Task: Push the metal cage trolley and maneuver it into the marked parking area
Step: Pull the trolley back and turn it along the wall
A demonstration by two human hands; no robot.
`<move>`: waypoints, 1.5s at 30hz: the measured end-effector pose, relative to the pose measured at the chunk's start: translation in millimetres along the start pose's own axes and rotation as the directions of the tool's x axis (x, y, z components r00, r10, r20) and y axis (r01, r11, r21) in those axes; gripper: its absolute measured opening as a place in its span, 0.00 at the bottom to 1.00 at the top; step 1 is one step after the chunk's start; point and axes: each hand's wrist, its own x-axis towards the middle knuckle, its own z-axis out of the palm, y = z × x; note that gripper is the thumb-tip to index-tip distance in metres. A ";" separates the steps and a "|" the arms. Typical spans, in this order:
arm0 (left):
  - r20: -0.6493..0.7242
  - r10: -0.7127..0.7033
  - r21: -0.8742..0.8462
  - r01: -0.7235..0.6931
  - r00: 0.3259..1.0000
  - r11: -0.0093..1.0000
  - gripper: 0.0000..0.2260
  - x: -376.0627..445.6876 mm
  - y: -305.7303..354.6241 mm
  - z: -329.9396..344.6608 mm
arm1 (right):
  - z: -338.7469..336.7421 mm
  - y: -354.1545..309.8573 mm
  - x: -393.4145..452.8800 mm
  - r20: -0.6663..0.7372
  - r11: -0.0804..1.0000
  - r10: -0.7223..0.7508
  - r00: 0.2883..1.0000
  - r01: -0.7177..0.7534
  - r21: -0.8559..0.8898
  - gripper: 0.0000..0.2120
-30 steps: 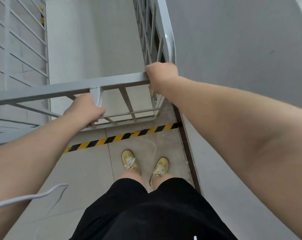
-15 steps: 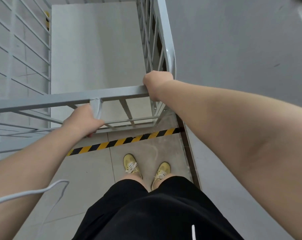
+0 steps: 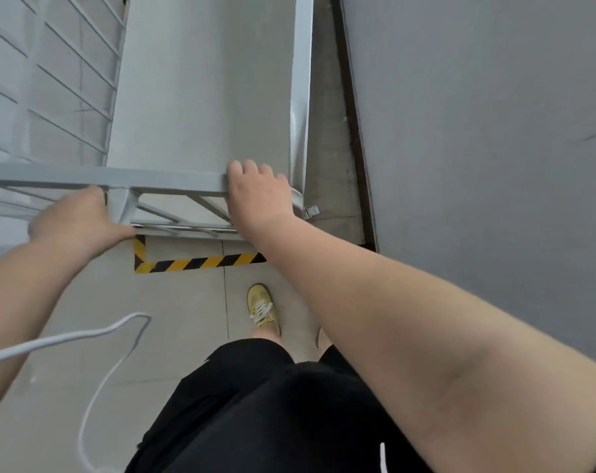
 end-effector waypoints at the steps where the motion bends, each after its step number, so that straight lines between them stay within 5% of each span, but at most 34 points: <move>1: -0.082 -0.031 0.032 0.034 0.996 0.999 0.21 -6.5 7.2 0.3 | 2.6 0.7 1.1 0.003 1.000 -0.012 1.000 0.012 0.004 0.16; 3: -0.177 -0.086 0.085 0.102 0.980 0.991 0.31 -15.4 24.7 1.5 | 1.1 2.5 4.1 0.015 1.000 -0.025 1.000 0.025 0.014 0.18; 6: -0.090 -0.152 0.204 0.168 0.984 0.965 0.40 -17.5 44.1 -0.5 | -4.6 12.9 8.7 0.115 0.989 -0.139 0.984 0.132 0.061 0.19; 8: -0.027 -0.184 0.376 0.181 0.983 0.909 0.36 -18.2 57.1 -11.9 | -20.5 27.2 14.4 0.239 0.955 -0.258 0.936 0.209 0.209 0.20; 11: -0.029 0.008 0.486 0.007 1.000 0.874 0.19 -13.6 94.9 -34.4 | -54.2 56.1 37.4 0.139 0.929 -0.358 0.923 0.337 0.155 0.21; 13: -0.026 0.239 0.299 -0.221 0.971 0.928 0.18 -10.9 130.3 -38.2 | -73.3 74.1 54.8 0.131 0.923 -0.375 0.918 0.383 -0.043 0.20; 15: -0.009 0.422 -0.019 -0.423 0.906 0.906 0.20 -16.8 163.5 -34.8 | -85.9 85.4 67.1 0.321 0.857 -0.377 0.869 0.459 -0.235 0.17; 17: 0.051 0.451 -0.216 -0.431 0.891 0.876 0.23 -19.5 184.5 -21.9 | -94.7 90.1 77.1 0.478 0.742 -0.379 0.792 0.569 -0.354 0.19; 19: 0.140 0.394 -0.230 -0.358 0.908 0.905 0.26 -20.2 193.2 -3.9 | -98.3 93.9 86.9 0.538 0.634 -0.386 0.749 0.639 -0.436 0.23; 23: 0.073 0.389 0.169 -0.395 0.919 0.903 0.23 -19.3 196.7 21.0 | -94.0 95.7 106.0 0.528 0.538 -0.346 0.775 0.625 -0.565 0.23; 28: 0.043 0.367 0.089 -0.370 0.929 0.925 0.18 -12.2 200.1 23.7 | -84.3 93.0 112.4 0.512 0.551 -0.317 0.798 0.595 -0.586 0.09; 45: -0.042 0.410 0.134 -0.402 0.911 0.906 0.21 -10.2 200.2 30.5 | -82.0 93.5 113.3 0.456 0.566 -0.338 0.823 0.565 -0.600 0.10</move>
